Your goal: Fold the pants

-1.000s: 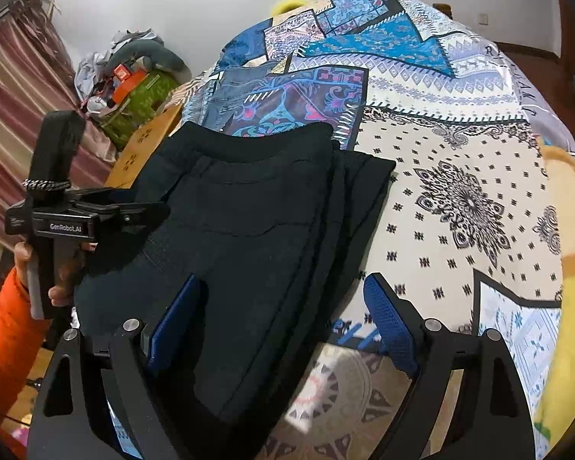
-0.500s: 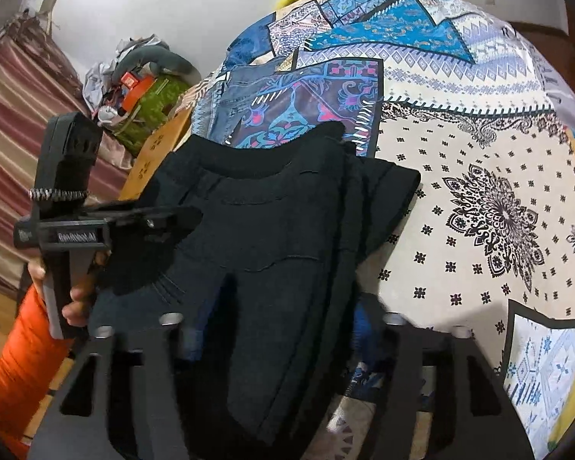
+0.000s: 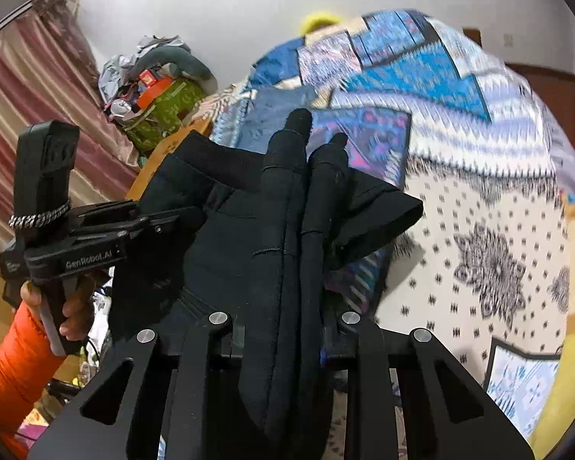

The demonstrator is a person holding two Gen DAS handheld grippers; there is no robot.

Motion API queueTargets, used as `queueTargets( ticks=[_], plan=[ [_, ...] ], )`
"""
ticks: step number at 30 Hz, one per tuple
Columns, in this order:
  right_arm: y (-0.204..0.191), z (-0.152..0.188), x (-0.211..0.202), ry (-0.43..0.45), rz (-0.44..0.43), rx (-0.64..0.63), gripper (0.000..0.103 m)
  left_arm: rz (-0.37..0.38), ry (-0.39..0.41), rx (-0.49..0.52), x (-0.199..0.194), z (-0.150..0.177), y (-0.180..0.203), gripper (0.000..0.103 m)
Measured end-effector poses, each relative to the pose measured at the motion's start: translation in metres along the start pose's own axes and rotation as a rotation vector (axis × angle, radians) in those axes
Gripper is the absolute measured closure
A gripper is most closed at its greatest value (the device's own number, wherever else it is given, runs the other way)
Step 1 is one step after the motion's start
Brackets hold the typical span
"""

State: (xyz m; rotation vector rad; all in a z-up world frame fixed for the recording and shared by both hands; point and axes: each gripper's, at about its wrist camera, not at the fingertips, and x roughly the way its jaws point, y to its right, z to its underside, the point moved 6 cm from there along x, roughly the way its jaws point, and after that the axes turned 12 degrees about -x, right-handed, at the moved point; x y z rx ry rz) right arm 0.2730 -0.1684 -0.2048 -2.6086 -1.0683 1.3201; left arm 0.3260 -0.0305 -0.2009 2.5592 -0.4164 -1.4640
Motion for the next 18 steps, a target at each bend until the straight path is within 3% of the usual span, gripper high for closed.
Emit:
queueTargets(
  ticks=[11, 18],
  plan=[
    [-0.037, -0.092, 0.008, 0.126, 0.020, -0.186, 0.083, -0.047, 0.214, -0.069, -0.062, -0.057, -0.049, 0.076],
    [-0.050, -0.142, 0.047, 0.159, 0.006, -0.250, 0.083, -0.105, 0.291, -0.112, -0.066, -0.099, -0.098, 0.076]
  ],
)
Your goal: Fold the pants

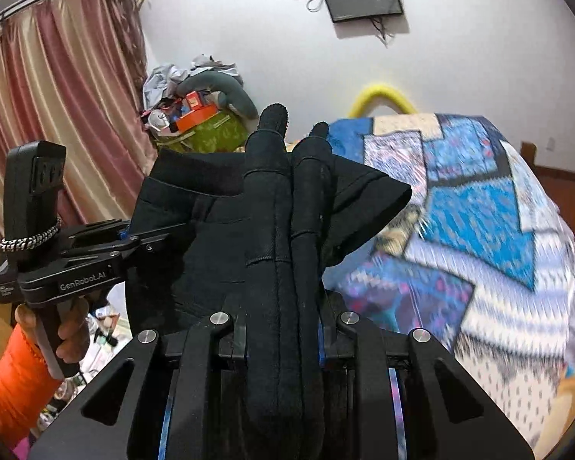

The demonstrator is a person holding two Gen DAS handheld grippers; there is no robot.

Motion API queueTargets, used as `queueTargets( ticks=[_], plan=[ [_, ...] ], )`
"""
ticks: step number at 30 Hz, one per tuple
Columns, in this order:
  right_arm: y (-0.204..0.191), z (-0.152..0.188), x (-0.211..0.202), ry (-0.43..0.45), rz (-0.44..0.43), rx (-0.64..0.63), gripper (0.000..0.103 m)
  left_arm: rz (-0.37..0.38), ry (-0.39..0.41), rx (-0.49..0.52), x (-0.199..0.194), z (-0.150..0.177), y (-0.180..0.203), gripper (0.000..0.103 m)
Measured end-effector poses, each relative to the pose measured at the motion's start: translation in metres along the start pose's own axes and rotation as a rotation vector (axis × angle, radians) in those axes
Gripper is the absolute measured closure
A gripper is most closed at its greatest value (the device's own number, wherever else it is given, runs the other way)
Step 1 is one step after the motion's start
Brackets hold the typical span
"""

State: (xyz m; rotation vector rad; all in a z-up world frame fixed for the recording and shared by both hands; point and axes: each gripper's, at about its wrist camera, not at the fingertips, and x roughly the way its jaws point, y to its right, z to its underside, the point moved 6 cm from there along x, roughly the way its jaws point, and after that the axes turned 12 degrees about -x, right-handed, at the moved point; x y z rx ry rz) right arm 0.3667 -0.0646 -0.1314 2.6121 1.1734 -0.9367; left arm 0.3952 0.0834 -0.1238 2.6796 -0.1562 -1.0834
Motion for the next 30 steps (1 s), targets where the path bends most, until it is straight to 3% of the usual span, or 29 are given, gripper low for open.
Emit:
queueTargets(
  ticks=[6, 15, 25, 30],
  plan=[
    [0.006, -0.022, 0.056, -0.017, -0.002, -0.015, 0.083, -0.051, 0.015, -0.049, 0.045, -0.031, -0.043, 0.076],
    [0.033, -0.028, 0.144, -0.081, -0.014, -0.015, 0.083, -0.112, -0.029, -0.099, 0.129, -0.048, -0.095, 0.076],
    [0.066, -0.006, 0.223, -0.219, -0.003, 0.094, 0.082, -0.158, -0.129, -0.130, 0.220, -0.039, -0.129, 0.076],
    [0.076, 0.008, 0.239, -0.311, 0.008, 0.135, 0.080, -0.196, -0.192, -0.117, 0.252, -0.030, -0.137, 0.072]
  ],
)
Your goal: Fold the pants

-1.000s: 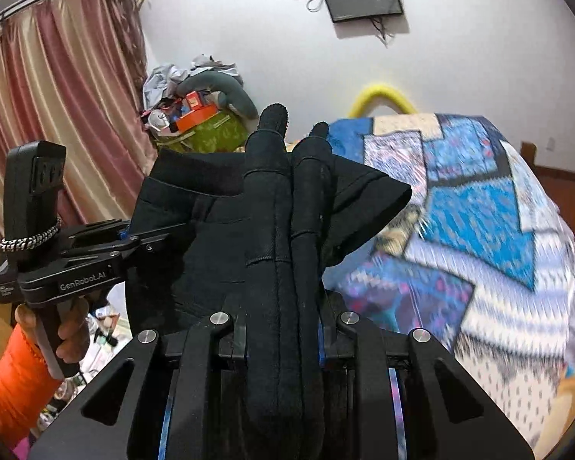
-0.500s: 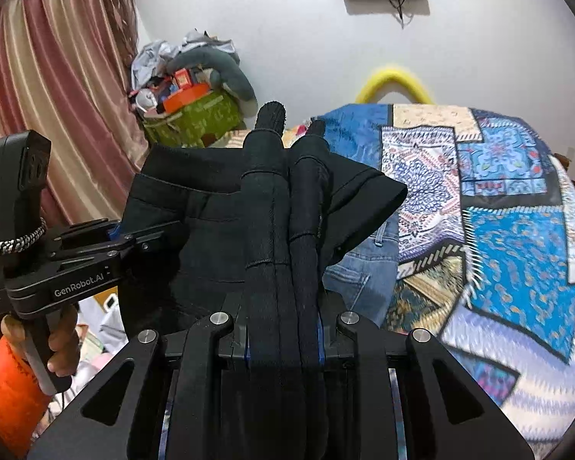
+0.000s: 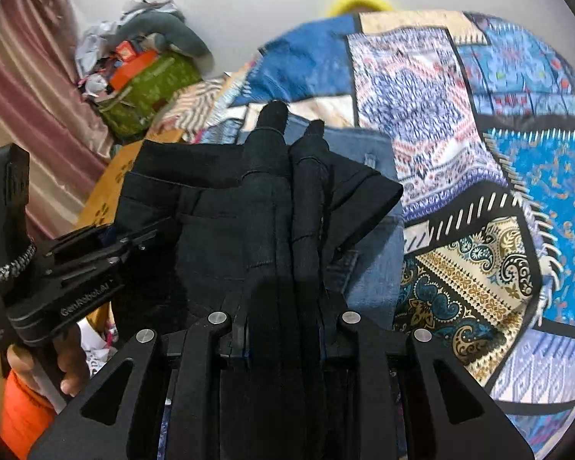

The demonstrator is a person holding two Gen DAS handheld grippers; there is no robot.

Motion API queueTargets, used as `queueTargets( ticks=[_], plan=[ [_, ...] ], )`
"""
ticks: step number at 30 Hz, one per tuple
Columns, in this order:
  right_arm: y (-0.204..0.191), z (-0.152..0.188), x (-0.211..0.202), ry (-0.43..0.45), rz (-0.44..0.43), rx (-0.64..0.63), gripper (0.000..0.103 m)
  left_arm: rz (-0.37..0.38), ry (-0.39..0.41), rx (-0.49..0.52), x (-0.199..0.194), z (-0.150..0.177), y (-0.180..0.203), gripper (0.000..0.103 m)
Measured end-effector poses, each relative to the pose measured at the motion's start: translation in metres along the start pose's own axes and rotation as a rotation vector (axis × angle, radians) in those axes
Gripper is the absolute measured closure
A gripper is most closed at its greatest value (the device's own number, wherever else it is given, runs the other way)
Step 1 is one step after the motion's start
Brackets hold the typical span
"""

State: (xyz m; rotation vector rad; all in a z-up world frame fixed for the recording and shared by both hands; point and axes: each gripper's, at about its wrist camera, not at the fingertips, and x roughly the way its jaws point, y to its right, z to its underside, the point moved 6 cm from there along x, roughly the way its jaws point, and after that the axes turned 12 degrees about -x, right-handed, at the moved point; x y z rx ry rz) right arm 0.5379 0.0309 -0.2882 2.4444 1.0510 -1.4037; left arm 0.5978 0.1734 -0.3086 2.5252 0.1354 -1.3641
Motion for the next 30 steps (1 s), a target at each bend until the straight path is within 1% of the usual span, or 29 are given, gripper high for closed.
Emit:
queueTargets(
  ticks=[2, 4, 5, 7, 9, 11, 14, 15, 18, 19, 20, 22, 24, 25, 26, 27, 28, 29, 30],
  plan=[
    [0.001, 0.004, 0.005, -0.027, 0.029, -0.006, 0.078, -0.026, -0.026, -0.002, 0.010, 0.002, -0.001, 0.070],
    [0.005, 0.011, 0.005, -0.054, 0.062, -0.007, 0.076, -0.055, -0.049, -0.003, 0.014, 0.007, -0.004, 0.066],
    [0.008, 0.014, 0.004, -0.054, 0.069, -0.003, 0.072, -0.065, -0.050, -0.002, 0.013, 0.010, -0.006, 0.064],
    [0.011, 0.022, -0.006, -0.042, 0.073, 0.006, 0.072, -0.066, -0.040, 0.002, 0.006, 0.014, -0.009, 0.056],
    [0.013, 0.028, -0.021, -0.031, 0.089, 0.009, 0.072, -0.083, -0.023, -0.001, -0.008, 0.019, -0.013, 0.055],
    [0.014, 0.030, -0.033, -0.013, 0.089, 0.012, 0.072, -0.079, -0.021, -0.012, -0.022, 0.022, -0.017, 0.055],
    [0.011, 0.030, -0.063, 0.044, 0.097, 0.000, 0.072, -0.077, 0.013, -0.024, -0.057, 0.024, -0.021, 0.055],
    [0.006, 0.029, -0.079, 0.072, 0.103, -0.010, 0.072, -0.078, 0.030, -0.022, -0.068, 0.024, -0.020, 0.055],
    [-0.009, 0.026, -0.121, 0.154, 0.113, -0.040, 0.072, -0.047, 0.110, -0.018, -0.127, 0.029, -0.014, 0.055],
    [-0.016, 0.025, -0.139, 0.191, 0.122, -0.053, 0.072, -0.040, 0.129, -0.015, -0.140, 0.029, -0.011, 0.055],
    [-0.023, 0.024, -0.154, 0.223, 0.128, -0.064, 0.072, -0.027, 0.171, -0.001, -0.168, 0.032, -0.005, 0.055],
    [-0.042, 0.024, -0.191, 0.295, 0.134, -0.093, 0.072, -0.020, 0.243, 0.027, -0.210, 0.036, 0.005, 0.055],
    [-0.061, 0.027, -0.227, 0.363, 0.142, -0.122, 0.072, -0.006, 0.299, 0.041, -0.246, 0.042, 0.012, 0.055],
    [-0.073, 0.031, -0.247, 0.400, 0.144, -0.139, 0.072, 0.011, 0.339, 0.052, -0.274, 0.049, 0.019, 0.055],
    [-0.085, 0.035, -0.266, 0.438, 0.147, -0.157, 0.072, 0.017, 0.367, 0.061, -0.291, 0.053, 0.024, 0.055],
    [-0.095, 0.038, -0.281, 0.469, 0.152, -0.170, 0.072, 0.020, 0.411, 0.077, -0.316, 0.061, 0.030, 0.055],
    [-0.104, 0.042, -0.295, 0.499, 0.158, -0.182, 0.072, 0.021, 0.438, 0.085, -0.330, 0.066, 0.034, 0.055],
    [-0.113, 0.046, -0.309, 0.530, 0.162, -0.194, 0.072, 0.034, 0.483, 0.104, -0.357, 0.077, 0.041, 0.055],
    [-0.127, 0.052, -0.329, 0.571, 0.166, -0.210, 0.072, 0.049, 0.501, 0.123, -0.375, 0.086, 0.048, 0.055]
  ],
)
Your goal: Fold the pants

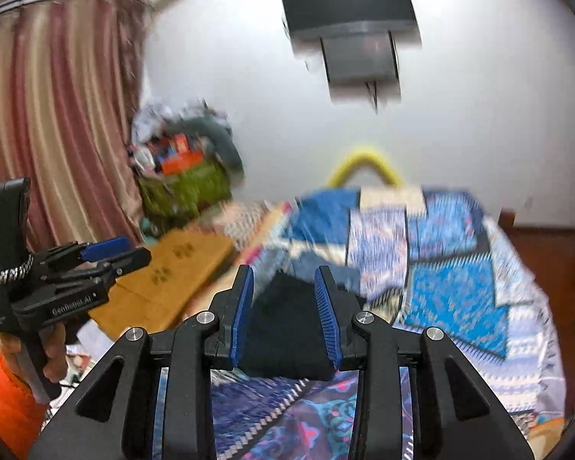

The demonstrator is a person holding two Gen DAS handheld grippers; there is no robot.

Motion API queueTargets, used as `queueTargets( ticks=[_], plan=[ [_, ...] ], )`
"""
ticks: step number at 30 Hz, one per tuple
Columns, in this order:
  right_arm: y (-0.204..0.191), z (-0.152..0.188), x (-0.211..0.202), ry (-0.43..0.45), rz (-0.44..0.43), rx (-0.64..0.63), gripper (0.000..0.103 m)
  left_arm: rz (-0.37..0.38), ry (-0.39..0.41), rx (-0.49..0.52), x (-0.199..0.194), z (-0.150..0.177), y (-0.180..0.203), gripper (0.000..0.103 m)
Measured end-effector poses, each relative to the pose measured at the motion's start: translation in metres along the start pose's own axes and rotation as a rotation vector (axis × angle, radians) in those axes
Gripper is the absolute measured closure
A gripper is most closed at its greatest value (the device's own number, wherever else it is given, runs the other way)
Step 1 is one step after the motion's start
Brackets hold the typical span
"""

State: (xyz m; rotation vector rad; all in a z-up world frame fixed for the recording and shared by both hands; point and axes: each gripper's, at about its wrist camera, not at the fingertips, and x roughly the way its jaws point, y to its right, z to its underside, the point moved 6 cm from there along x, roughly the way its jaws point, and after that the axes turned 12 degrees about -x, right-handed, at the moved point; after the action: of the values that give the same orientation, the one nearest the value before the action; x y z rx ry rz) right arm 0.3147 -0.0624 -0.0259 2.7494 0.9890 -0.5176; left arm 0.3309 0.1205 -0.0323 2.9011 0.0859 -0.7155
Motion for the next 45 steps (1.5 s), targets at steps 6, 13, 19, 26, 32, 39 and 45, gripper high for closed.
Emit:
queueTargets(
  ticks=[6, 13, 19, 26, 32, 39, 45],
  plan=[
    [-0.043, -0.020, -0.087, 0.159, -0.038, -0.016, 0.072, 0.044, 0.163, 0.018, -0.112, -0.001, 0.030, 0.055],
    [-0.081, -0.020, -0.153, 0.270, 0.038, -0.084, 0.071, 0.042, 0.281, -0.020, -0.190, 0.010, 0.034, 0.034],
    [-0.086, -0.011, -0.166, 0.267, 0.067, -0.076, 0.047, 0.034, 0.346, -0.038, -0.224, 0.023, 0.032, 0.010],
    [-0.081, -0.006, -0.169, 0.272, 0.155, -0.074, 0.007, 0.030, 0.356, -0.035, -0.233, 0.033, 0.035, 0.000],
    [-0.084, -0.002, -0.179, 0.271, 0.185, -0.087, 0.001, 0.027, 0.345, -0.035, -0.231, 0.037, 0.037, 0.000],
    [-0.081, 0.002, -0.181, 0.260, 0.179, -0.070, 0.001, 0.027, 0.345, -0.021, -0.231, 0.043, 0.042, 0.000],
    [-0.082, 0.007, -0.182, 0.250, 0.183, -0.068, 0.001, 0.039, 0.334, -0.023, -0.228, 0.046, 0.042, 0.000]
  ],
)
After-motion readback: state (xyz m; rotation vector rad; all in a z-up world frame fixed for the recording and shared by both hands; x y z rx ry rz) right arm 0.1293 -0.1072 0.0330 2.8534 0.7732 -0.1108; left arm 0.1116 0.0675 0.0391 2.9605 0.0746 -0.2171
